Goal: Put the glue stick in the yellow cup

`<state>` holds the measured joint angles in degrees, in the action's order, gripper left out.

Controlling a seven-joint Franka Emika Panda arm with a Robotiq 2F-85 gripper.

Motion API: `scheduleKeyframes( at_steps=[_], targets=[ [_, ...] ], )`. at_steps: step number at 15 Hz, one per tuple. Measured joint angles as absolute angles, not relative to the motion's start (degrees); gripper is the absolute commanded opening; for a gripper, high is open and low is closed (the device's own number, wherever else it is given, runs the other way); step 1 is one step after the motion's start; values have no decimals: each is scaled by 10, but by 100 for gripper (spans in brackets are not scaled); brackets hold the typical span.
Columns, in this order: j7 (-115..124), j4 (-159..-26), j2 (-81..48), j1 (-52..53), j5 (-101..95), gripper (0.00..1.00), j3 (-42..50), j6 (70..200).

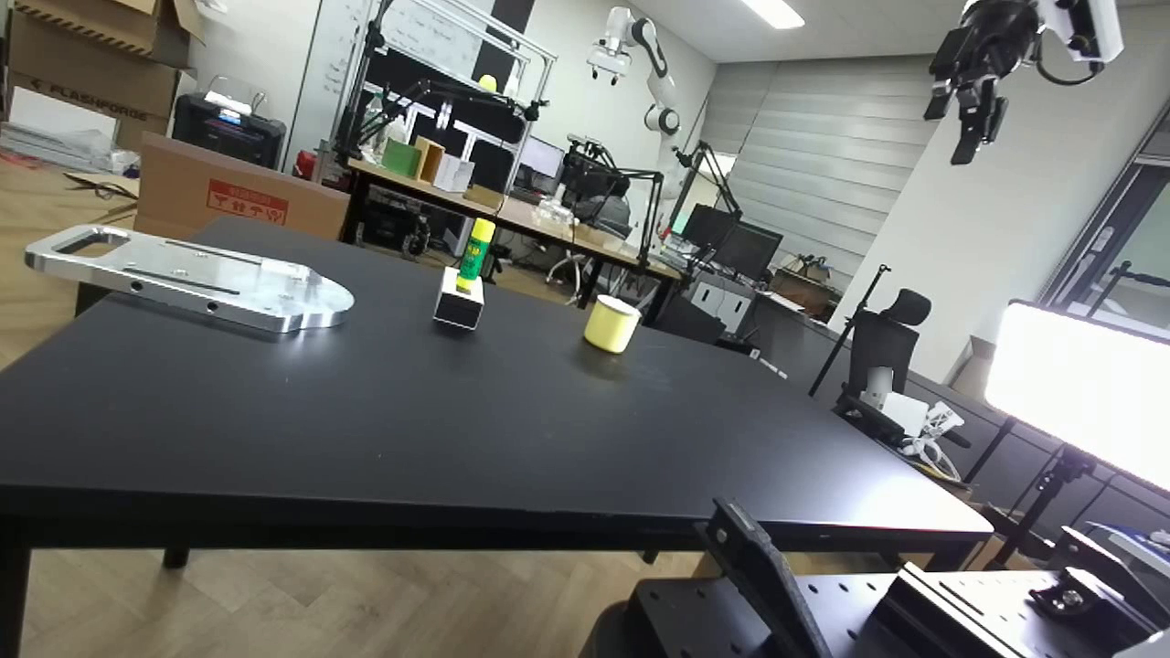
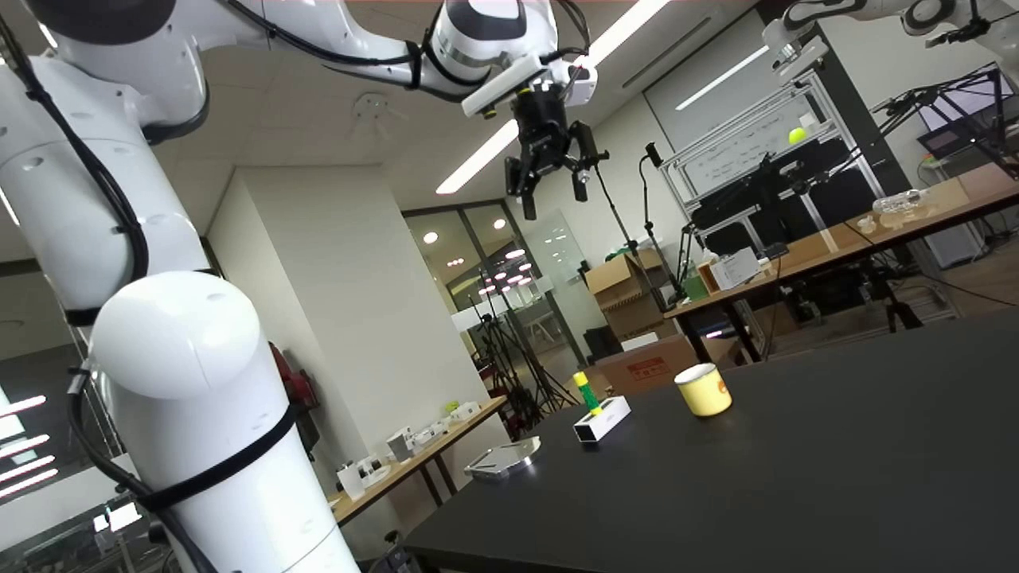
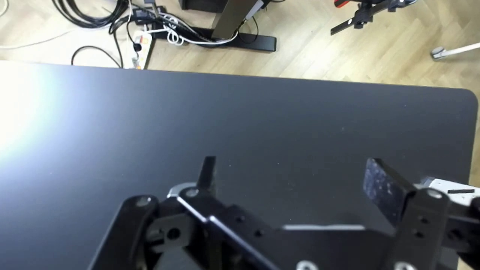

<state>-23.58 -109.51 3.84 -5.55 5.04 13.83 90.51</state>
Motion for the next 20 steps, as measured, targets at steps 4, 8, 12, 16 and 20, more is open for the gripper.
scheduleKeyframes(
  at_steps=[4,8,12,16,20],
  targets=[
    [-269,-1104,-42,-53,55,100,100,1000],
    [-295,-1094,-155,-46,59,100,43,1078],
    [-294,-1071,-257,-18,37,100,-15,1181],
    [-284,-1070,-306,18,18,100,-56,1354],
    [-275,-1070,-311,26,18,100,-72,1414]
  ],
)
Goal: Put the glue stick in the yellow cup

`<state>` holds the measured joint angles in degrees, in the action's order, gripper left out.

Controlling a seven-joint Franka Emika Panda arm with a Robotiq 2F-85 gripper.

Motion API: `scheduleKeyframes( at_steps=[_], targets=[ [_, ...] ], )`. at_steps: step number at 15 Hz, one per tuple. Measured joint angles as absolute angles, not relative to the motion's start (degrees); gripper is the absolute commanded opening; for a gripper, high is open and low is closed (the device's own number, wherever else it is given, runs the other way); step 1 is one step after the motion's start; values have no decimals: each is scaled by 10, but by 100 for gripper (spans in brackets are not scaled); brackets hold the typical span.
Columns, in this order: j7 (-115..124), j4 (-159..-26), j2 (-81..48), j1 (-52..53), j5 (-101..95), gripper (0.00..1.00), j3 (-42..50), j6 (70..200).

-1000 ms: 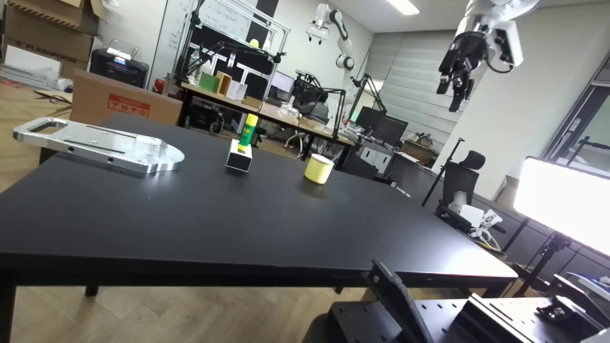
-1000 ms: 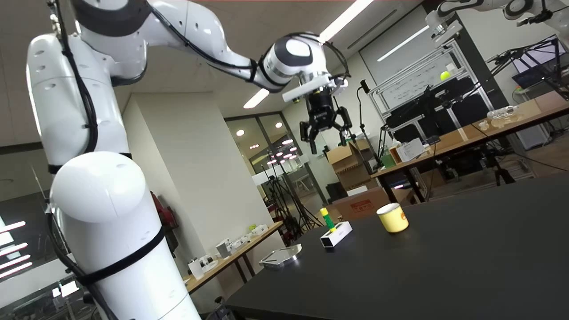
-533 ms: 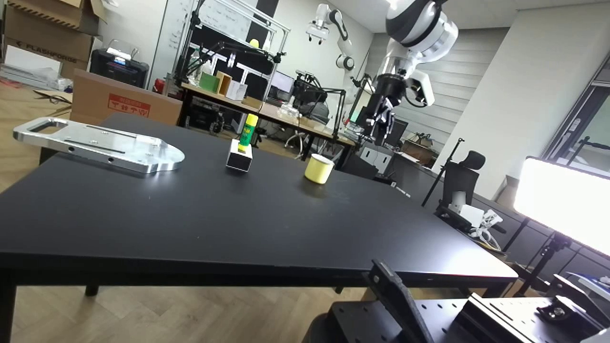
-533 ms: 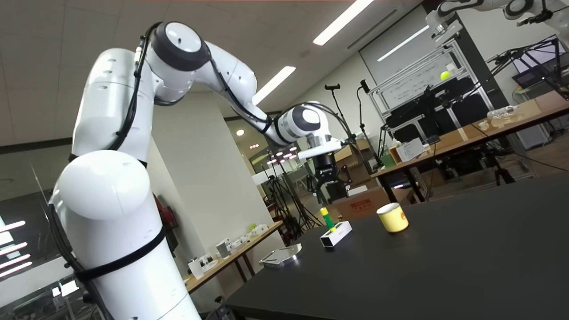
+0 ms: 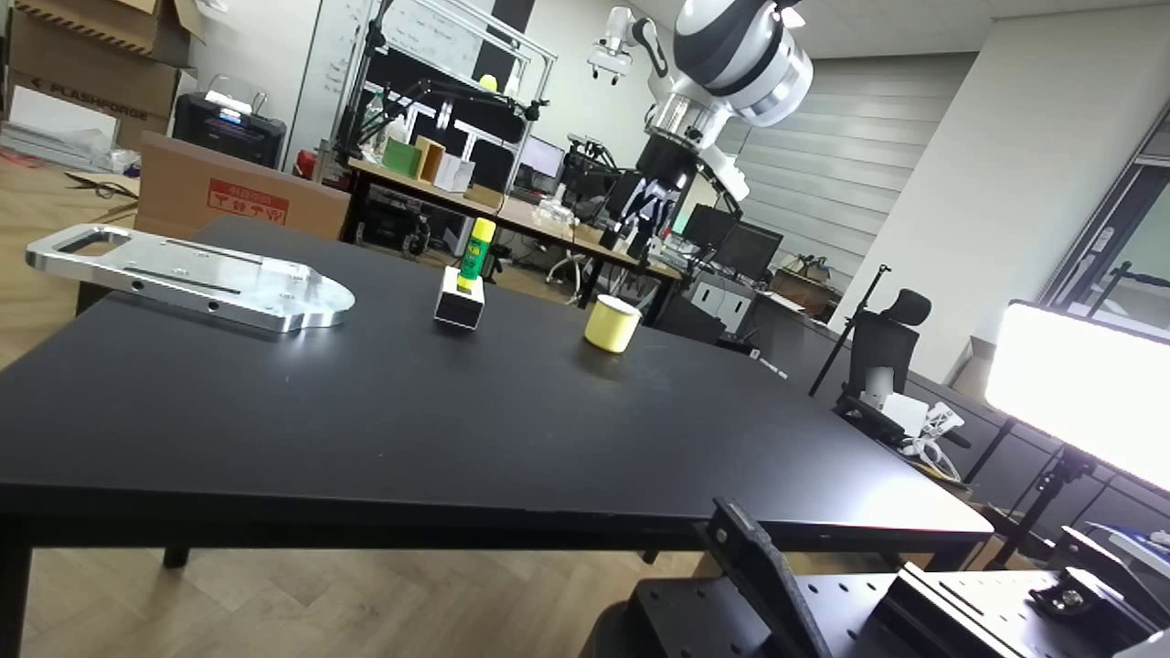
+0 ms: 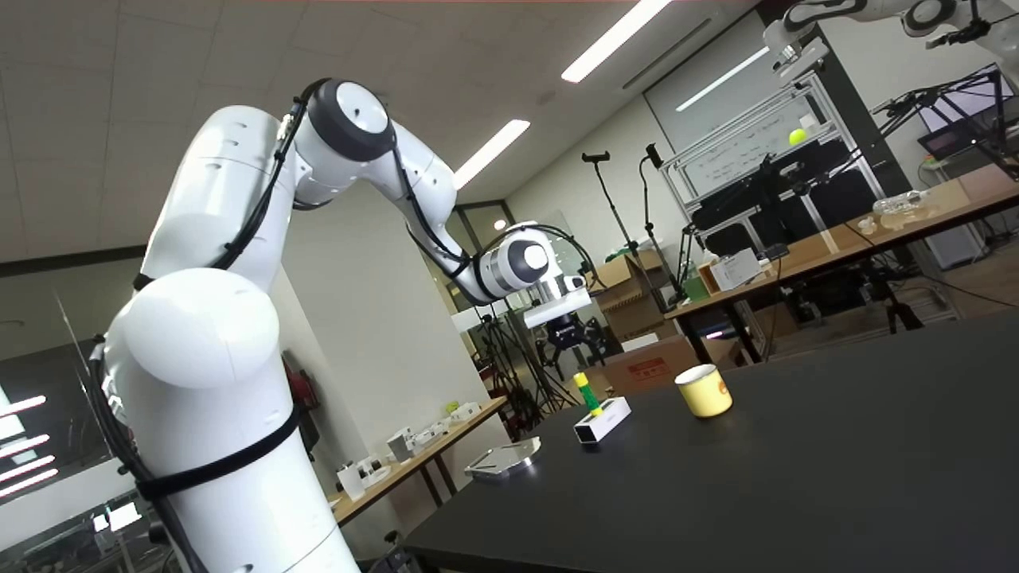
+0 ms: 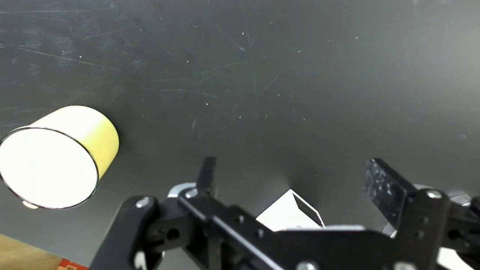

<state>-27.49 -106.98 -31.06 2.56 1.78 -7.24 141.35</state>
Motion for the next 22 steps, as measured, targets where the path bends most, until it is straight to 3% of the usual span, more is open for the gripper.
scheduleKeyframes(
  at_steps=[14,22],
  targets=[
    [-275,-1060,-315,23,-5,100,-72,1430],
    [-285,-901,-422,56,-83,100,-80,1410]
  ],
)
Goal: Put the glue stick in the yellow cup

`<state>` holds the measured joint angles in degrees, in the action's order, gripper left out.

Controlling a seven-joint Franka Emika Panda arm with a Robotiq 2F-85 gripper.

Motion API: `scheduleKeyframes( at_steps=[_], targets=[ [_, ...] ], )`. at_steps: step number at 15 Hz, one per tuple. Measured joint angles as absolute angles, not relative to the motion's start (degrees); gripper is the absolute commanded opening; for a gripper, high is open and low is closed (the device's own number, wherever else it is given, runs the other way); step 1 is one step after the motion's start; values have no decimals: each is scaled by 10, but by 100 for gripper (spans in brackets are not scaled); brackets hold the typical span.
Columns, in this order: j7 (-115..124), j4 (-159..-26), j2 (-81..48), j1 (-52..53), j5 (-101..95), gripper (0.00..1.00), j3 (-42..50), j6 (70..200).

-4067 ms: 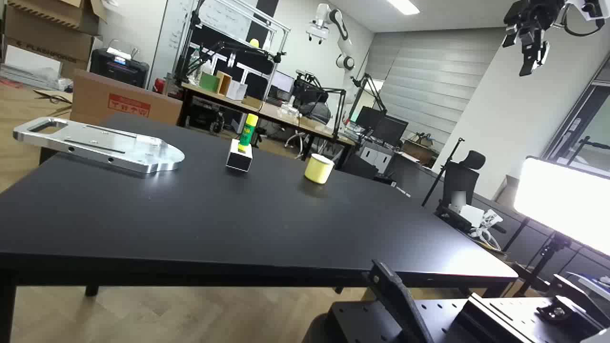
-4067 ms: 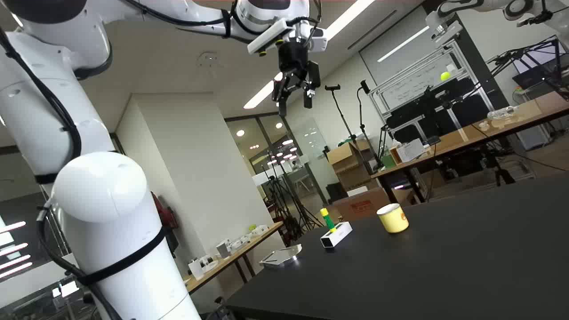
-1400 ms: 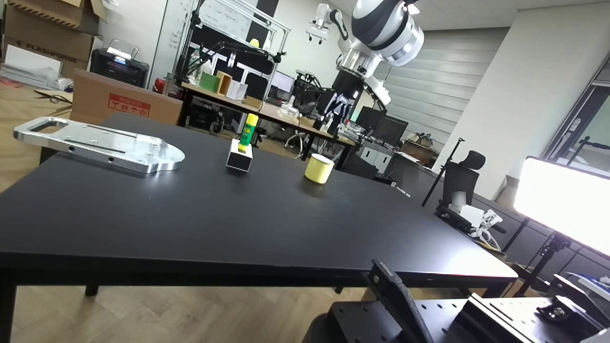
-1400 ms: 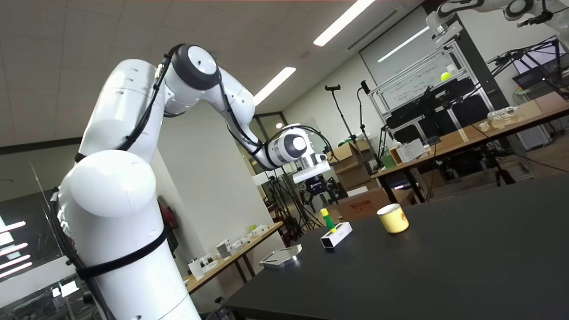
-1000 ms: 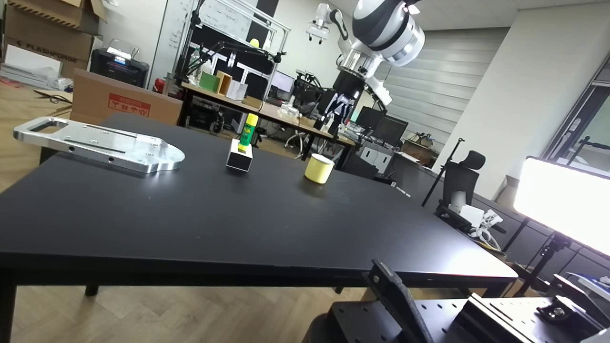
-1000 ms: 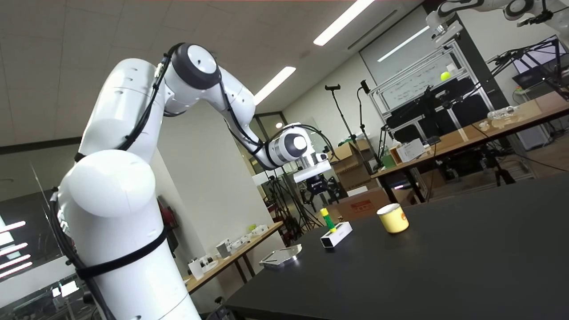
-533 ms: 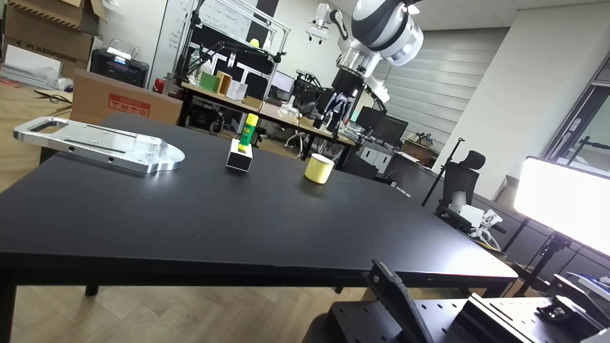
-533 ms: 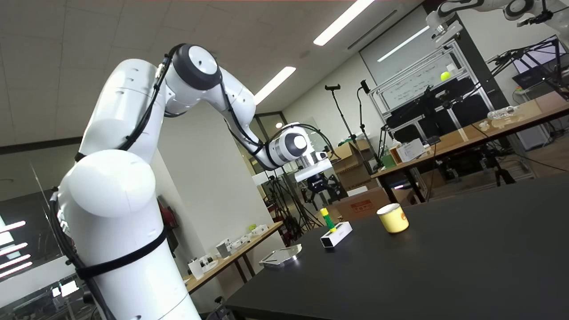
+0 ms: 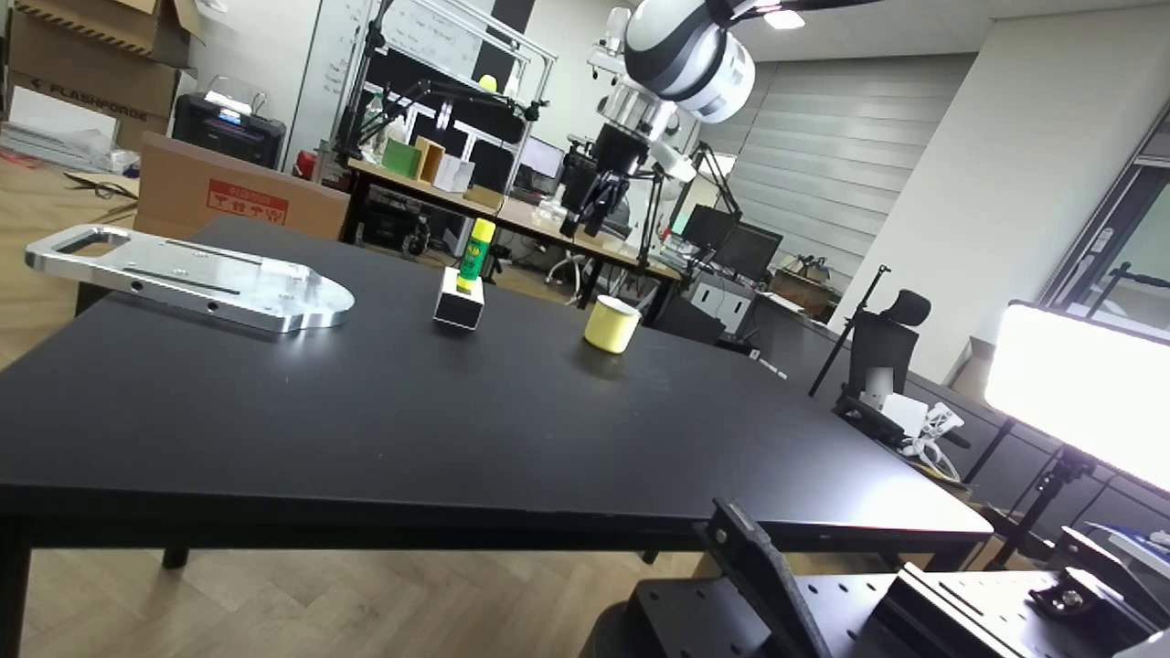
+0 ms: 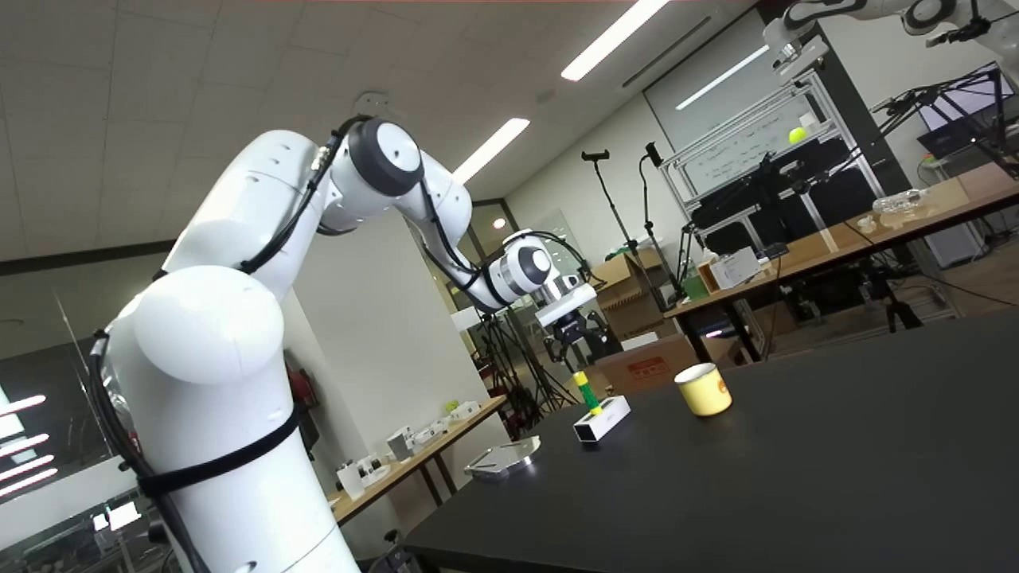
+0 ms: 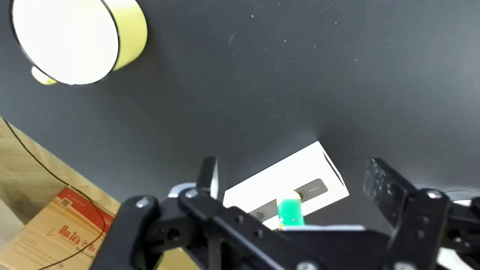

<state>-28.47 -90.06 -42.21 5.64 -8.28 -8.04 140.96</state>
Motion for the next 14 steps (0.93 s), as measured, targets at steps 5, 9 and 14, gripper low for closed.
scheduleKeyframes(
  at_steps=[5,9,14],
  targets=[
    [-319,-765,-528,98,-122,100,-90,1364],
    [-363,-661,-597,122,-153,100,-88,1350],
    [-420,-542,-670,133,-160,100,-84,1348]
  ],
)
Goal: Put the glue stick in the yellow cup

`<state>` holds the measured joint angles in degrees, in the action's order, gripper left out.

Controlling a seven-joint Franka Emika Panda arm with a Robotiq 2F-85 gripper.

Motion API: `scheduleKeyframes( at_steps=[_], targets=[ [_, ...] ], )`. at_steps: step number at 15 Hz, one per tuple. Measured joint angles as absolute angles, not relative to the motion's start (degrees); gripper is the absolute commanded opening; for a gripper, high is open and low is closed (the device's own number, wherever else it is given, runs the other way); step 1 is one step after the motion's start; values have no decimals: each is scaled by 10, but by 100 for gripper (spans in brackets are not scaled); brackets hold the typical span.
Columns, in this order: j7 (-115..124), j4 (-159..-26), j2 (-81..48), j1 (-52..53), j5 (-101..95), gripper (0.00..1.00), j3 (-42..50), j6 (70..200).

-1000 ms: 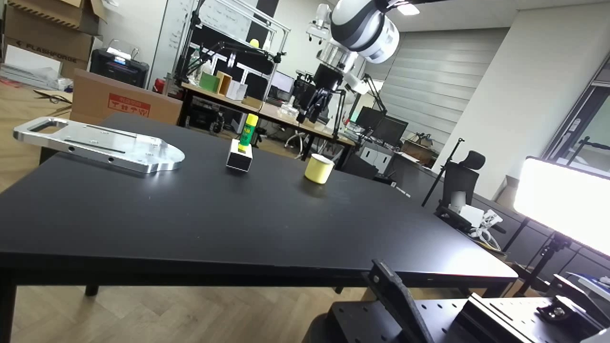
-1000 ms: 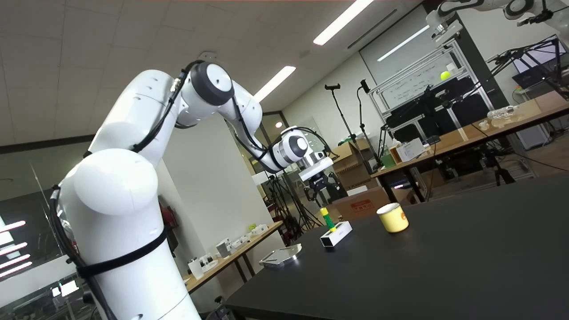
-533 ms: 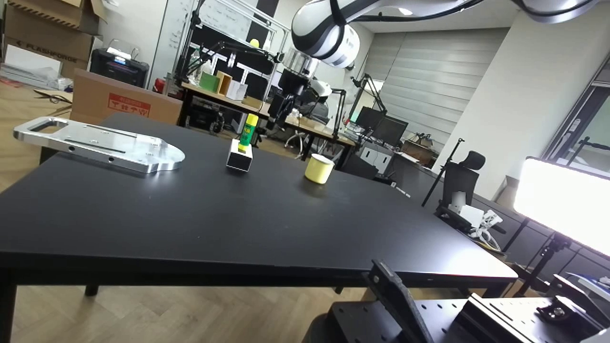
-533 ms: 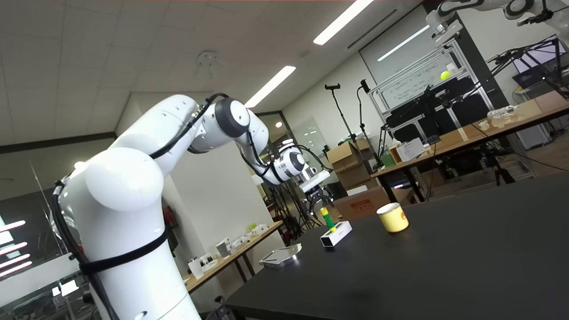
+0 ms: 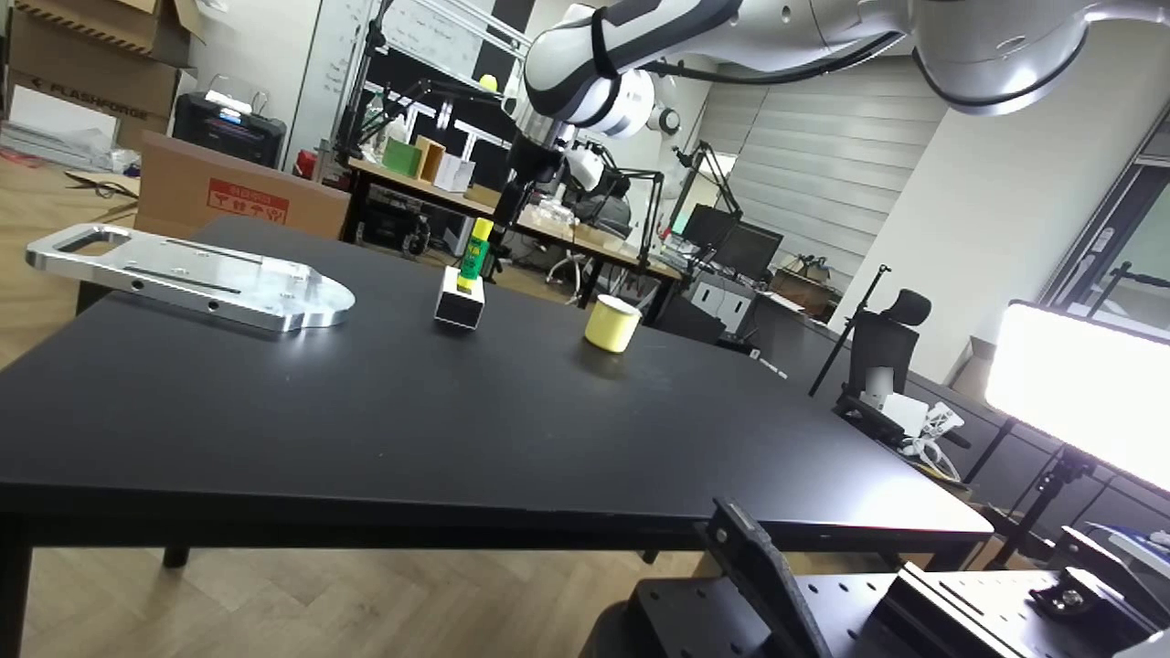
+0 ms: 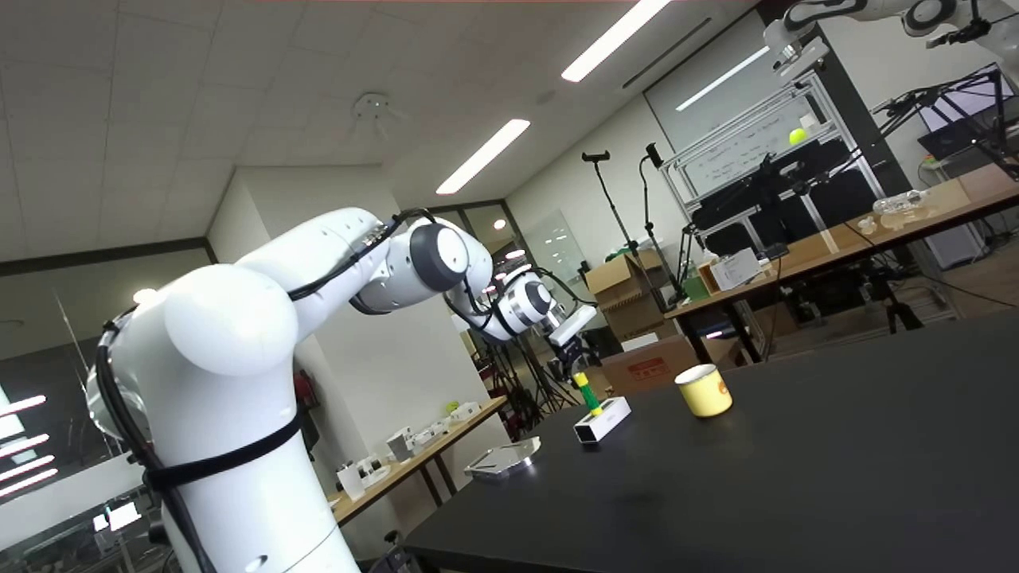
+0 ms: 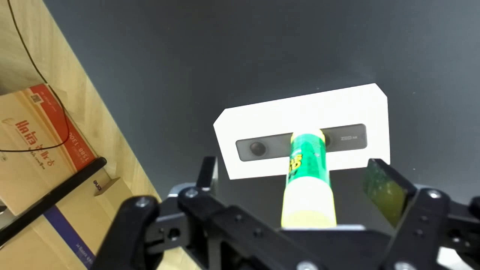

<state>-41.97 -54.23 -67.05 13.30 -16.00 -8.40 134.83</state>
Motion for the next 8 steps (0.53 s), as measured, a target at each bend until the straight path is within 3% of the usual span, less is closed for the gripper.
scheduleKeyframes(
  at_steps=[6,7,8],
  targets=[
    [-465,-443,-736,143,-158,100,-91,1328],
    [-471,-433,-743,145,-155,75,-92,1326],
    [-475,-425,-748,148,-151,74,-92,1324]
  ],
)
